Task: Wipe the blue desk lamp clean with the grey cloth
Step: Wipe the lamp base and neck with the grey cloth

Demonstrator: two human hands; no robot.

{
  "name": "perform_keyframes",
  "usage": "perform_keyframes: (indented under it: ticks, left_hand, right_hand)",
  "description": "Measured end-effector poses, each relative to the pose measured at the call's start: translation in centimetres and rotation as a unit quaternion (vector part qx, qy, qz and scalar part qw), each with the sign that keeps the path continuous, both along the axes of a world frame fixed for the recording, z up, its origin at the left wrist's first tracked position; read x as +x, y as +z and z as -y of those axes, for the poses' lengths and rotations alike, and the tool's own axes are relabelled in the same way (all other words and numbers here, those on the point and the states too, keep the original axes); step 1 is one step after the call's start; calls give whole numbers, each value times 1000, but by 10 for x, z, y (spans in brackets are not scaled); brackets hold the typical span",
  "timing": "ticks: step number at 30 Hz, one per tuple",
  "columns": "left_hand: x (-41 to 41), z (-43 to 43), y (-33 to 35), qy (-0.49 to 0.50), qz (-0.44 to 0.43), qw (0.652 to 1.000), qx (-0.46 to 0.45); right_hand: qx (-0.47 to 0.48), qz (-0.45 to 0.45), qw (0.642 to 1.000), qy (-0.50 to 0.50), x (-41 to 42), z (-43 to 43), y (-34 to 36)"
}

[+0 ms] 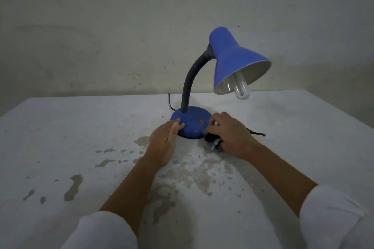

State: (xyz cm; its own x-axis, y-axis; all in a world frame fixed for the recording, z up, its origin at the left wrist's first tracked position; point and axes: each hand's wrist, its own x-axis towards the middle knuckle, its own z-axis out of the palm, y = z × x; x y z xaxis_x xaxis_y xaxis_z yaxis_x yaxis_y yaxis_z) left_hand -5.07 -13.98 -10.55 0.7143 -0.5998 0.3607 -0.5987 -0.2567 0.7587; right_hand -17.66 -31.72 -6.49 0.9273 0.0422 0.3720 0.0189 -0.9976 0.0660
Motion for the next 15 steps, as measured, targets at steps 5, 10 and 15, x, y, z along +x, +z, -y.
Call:
perform_keyframes:
  ticks: [5,10,15]
  left_hand:
    - [-1,3,1,12,15,1000,13]
    - [-1,4,1,12,16,999,25]
    - [-1,4,-1,13,15,999,28]
  right_hand:
    - [4,7,999,48,12,-9,-5]
    - [-3,-10,999,-48,3,29,1]
    - [36,24,998,-48,-4,39,-1]
